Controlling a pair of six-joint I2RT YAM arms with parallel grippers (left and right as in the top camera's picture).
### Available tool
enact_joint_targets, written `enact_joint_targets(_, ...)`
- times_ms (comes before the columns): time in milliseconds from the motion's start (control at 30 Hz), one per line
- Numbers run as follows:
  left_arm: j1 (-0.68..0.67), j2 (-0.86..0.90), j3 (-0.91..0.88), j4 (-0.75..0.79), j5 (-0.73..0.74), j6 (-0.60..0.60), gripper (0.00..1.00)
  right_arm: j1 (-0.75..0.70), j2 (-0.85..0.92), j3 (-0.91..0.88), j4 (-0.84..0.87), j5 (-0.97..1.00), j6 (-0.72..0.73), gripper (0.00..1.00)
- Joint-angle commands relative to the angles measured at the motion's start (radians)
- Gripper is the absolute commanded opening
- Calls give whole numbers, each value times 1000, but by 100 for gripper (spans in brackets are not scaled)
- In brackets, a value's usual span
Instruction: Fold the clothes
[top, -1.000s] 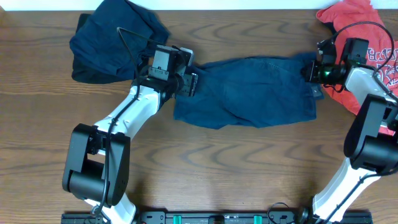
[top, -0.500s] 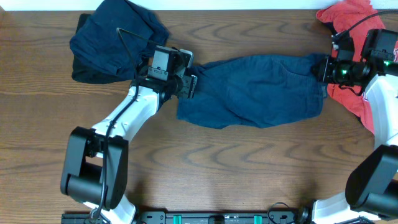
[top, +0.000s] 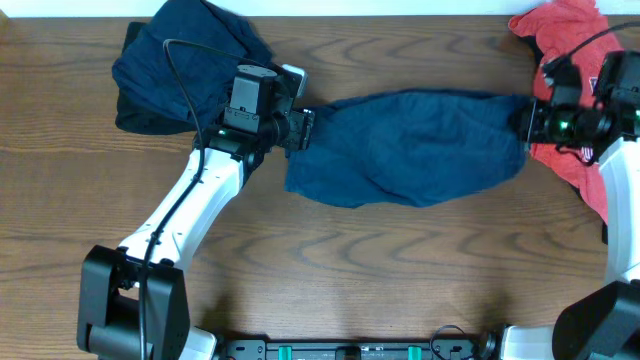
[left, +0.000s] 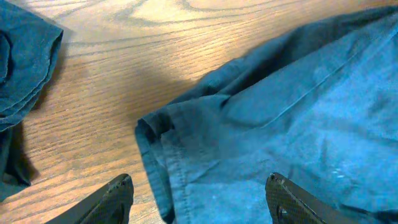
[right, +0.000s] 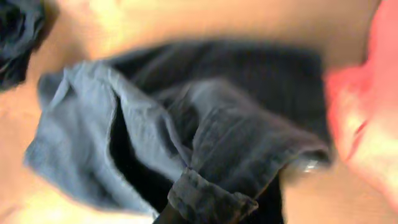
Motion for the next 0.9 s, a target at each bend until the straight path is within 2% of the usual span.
enact_joint_targets(0, 1, -13, 19, -3, -37, 8, 70, -3, 8, 3, 107, 47, 2, 1)
enact_joint_targets(167, 1, -12, 19, -3, -58, 10, 70, 8, 130, 3, 372, 48, 39, 1)
enact_joint_targets(400, 0, -9, 19, -3, -84, 10, 70, 72, 410, 3, 682, 48, 39, 1)
enact_joint_targets(533, 1, -5, 19, -7, -111, 10, 70, 93, 518, 3, 800, 80, 67, 1)
enact_joint_targets(600, 1, -5, 19, -11, -111, 10, 70, 94, 536, 3, 828, 106, 73, 6)
enact_joint_targets(700, 1, 0, 19, -14, -110, 10, 70, 90, 542, 3, 861, 162, 73, 41)
enact_joint_targets(733, 0, 4, 19, -14, -110, 10, 70, 89, 541, 3, 871, 172, 73, 63)
enact_joint_targets(767, 0, 6, 19, -14, -110, 10, 70, 86, 536, 6, 872, 171, 73, 78)
enact_joint_targets(867, -2, 14, 19, -19, -98, 10, 70, 76, 518, 28, 826, 137, 73, 98)
